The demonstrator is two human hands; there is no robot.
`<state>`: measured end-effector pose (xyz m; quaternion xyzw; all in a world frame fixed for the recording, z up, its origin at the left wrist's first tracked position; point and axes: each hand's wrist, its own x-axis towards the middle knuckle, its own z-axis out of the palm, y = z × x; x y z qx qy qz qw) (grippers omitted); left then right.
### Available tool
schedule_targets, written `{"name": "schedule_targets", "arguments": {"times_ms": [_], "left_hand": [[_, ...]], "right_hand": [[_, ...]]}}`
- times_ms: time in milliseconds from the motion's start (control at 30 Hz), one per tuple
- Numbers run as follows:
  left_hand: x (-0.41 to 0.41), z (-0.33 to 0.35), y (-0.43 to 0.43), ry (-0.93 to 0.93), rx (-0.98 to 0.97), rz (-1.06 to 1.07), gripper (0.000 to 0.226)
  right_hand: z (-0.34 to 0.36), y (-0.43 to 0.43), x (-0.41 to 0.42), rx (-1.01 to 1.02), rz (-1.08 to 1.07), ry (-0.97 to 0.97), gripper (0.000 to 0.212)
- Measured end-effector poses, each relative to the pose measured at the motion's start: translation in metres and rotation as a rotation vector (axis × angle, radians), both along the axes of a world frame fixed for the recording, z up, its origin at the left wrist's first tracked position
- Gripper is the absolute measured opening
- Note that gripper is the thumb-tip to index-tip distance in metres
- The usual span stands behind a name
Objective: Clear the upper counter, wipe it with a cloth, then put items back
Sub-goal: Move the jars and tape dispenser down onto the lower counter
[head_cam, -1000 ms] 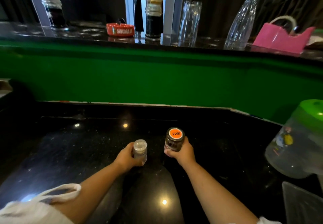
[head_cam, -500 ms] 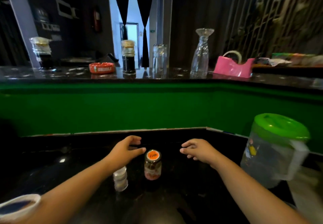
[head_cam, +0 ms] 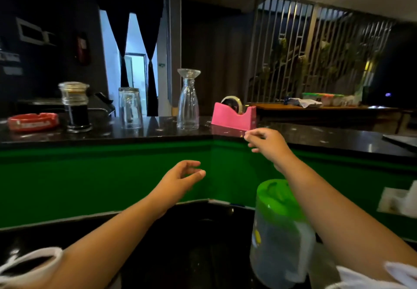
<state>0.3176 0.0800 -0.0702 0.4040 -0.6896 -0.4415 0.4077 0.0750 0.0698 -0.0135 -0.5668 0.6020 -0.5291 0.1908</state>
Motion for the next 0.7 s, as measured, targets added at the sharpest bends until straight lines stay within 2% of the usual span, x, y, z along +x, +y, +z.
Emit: {"name": "schedule_targets", "arguments": {"times_ms": [167, 267, 333, 433, 533, 700], "left_hand": [[-0.073, 0.024, -0.049, 0.071, -0.160, 0.118, 0.028], [-0.110, 0.049, -0.089, 0.139, -0.211, 0.210, 0.033], [-0.131, 0.063, -0.121, 0.172, -0.182, 0.233, 0.040], [-0.157, 0.078, -0.163, 0.192, -0.139, 0.228, 0.048], [-0.173, 0.087, -0.197, 0.167, -0.133, 0.301, 0.059], [-0.175, 0.079, -0.233, 0.054, 0.062, 0.407, 0.074]], "right_hand": [[0.030, -0.074, -0.041, -0.034, -0.196, 0.178, 0.045], [0.038, -0.117, -0.052, -0.054, -0.216, 0.166, 0.073], [0.033, -0.138, -0.057, -0.048, -0.219, 0.128, 0.082], [0.020, -0.158, -0.065, -0.046, -0.198, 0.055, 0.080], [0.016, -0.168, -0.071, -0.011, -0.160, 0.078, 0.072], [0.014, -0.173, -0.075, 0.032, -0.144, 0.132, 0.070]]}}
